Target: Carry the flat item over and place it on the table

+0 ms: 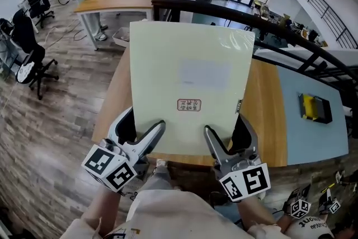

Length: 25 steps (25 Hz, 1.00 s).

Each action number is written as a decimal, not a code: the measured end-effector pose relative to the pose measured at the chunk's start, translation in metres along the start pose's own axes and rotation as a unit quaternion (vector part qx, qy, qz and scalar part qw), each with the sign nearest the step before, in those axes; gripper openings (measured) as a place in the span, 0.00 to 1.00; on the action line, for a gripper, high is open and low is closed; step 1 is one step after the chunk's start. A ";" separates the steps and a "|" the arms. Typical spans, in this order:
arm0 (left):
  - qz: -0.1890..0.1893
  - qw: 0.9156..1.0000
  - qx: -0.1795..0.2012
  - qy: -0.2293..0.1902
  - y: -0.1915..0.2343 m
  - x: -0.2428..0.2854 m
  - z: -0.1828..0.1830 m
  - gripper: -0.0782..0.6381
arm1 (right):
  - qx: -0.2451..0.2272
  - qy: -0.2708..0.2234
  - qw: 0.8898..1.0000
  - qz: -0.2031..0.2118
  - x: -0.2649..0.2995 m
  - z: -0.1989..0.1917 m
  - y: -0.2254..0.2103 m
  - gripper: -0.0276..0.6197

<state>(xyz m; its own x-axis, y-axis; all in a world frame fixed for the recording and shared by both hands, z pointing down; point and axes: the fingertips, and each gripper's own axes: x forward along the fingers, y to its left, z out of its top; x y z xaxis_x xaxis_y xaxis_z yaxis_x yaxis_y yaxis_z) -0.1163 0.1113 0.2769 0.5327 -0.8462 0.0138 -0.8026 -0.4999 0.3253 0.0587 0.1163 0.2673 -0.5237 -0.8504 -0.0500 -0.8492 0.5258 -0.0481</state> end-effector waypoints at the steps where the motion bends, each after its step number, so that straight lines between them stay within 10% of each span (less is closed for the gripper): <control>1: -0.003 1.000 -0.002 0.001 0.010 0.011 0.003 0.61 | 0.001 0.000 1.000 -0.002 0.013 -0.001 -0.004 0.58; 25: -0.068 0.997 -0.011 0.023 0.154 0.175 0.082 0.62 | 0.001 0.012 0.997 -0.078 0.212 0.018 -0.065 0.58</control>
<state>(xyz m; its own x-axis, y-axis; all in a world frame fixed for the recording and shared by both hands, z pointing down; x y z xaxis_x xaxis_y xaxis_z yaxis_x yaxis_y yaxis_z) -0.1685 -0.1289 0.2522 0.6477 -0.7618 0.0117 -0.7171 -0.6044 0.3470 0.0038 -0.0976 0.2417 -0.3867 -0.9220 -0.0174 -0.9204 0.3871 -0.0558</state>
